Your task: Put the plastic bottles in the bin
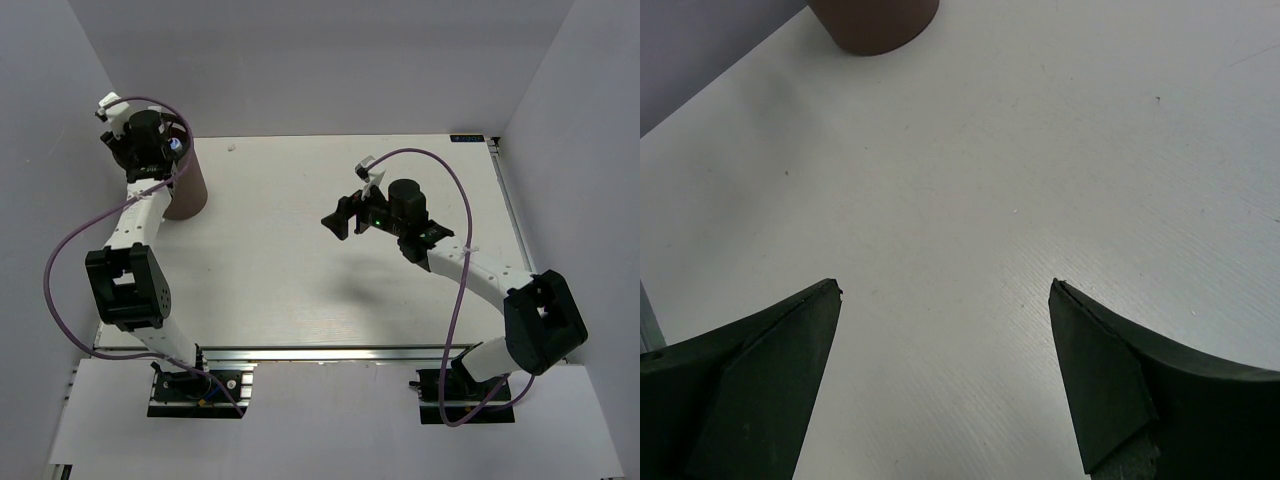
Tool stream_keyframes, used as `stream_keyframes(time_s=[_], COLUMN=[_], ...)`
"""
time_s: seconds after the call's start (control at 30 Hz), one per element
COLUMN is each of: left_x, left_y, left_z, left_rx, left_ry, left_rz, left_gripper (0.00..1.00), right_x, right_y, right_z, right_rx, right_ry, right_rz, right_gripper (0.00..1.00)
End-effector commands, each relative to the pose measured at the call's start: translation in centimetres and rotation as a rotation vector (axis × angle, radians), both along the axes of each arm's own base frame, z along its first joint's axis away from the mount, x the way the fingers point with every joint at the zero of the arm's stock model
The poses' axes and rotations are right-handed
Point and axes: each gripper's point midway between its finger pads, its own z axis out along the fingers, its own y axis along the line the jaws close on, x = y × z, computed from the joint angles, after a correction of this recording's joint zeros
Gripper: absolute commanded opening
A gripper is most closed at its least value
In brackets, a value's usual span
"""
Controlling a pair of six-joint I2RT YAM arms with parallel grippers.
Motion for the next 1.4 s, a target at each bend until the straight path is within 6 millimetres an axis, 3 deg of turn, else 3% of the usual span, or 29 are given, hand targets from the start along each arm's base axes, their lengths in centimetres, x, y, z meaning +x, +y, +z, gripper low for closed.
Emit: stream_keyframes(time_s=[0.0,0.03,0.1,0.17,0.3,0.37,0.47,0.5,0.8,0.97,1.03,1.07,1.13,1.17,1.2,1.3,1.37], left_x=[-0.8,-0.7,-0.4,0.1,0.6,0.4,0.0,-0.2,-2.2,-5.4,-7.6,-10.3,-12.9,-16.0,-16.3,-18.7,-19.4], left_y=[-0.1,-0.4,-0.4,-0.6,-1.1,-1.1,-1.0,-1.0,-0.8,-2.3,-3.6,-5.0,-6.7,-8.2,-9.0,-9.3,-8.5], left_z=[-4.6,-5.6,-5.5,-4.7,-1.9,0.1,2.3,3.9,10.3,13.2,12.3,10.9,8.0,8.8,2.1,-1.7,-1.9], left_rx=[-0.041,-0.058,-0.074,-0.082,-0.084,-0.077,-0.064,-0.057,-0.035,-0.113,-0.204,-0.265,-0.378,-0.404,-0.475,-0.489,-0.483], left_ry=[0.115,0.129,0.125,0.116,0.064,0.033,-0.002,-0.029,-0.094,-0.124,-0.121,-0.116,-0.176,-0.276,-0.223,-0.186,-0.154], left_rz=[-0.009,-0.014,-0.015,-0.027,-0.063,-0.068,-0.068,-0.068,-0.044,-0.084,-0.111,-0.146,-0.175,-0.247,-0.247,-0.236,-0.171], left_gripper=[0.18,0.18,0.20,0.31,0.64,0.98,0.98,0.98,0.98,0.98,0.98,0.98,0.98,0.98,0.98,0.98,0.98], right_x=[0.7,0.7,0.6,0.6,0.4,0.2,-0.1,-0.1,-0.6,-0.8,-0.7,-0.4,-0.3,0.3,0.4,0.0,-0.6], right_y=[0.3,0.2,0.0,-0.2,-0.4,-0.3,-0.3,-0.3,-0.9,-2.3,-3.7,-5.0,-7.4,-9.3,-11.8,-15.0,-16.0], right_z=[1.8,1.7,1.7,1.9,1.9,1.9,2.0,1.9,3.3,4.2,5.0,4.0,4.4,4.1,3.4,1.6,2.5], right_rx=[0.011,0.007,0.002,0.001,0.006,0.009,0.016,0.015,0.042,0.054,0.062,0.038,0.033,0.026,0.019,-0.017,0.002], right_ry=[-0.043,-0.037,-0.038,-0.046,-0.049,-0.043,-0.039,-0.036,-0.055,-0.064,-0.078,-0.065,-0.085,-0.084,-0.071,-0.021,-0.040], right_rz=[0.007,0.007,0.002,-0.008,-0.010,-0.003,0.006,0.005,-0.011,-0.079,-0.139,-0.206,-0.299,-0.399,-0.498,-0.630,-0.668], right_gripper=[0.89,0.89,0.89,0.89,0.89,0.89,0.89,0.89,0.89,0.89,0.89,0.89,0.89,0.90,0.89,0.89,0.89])
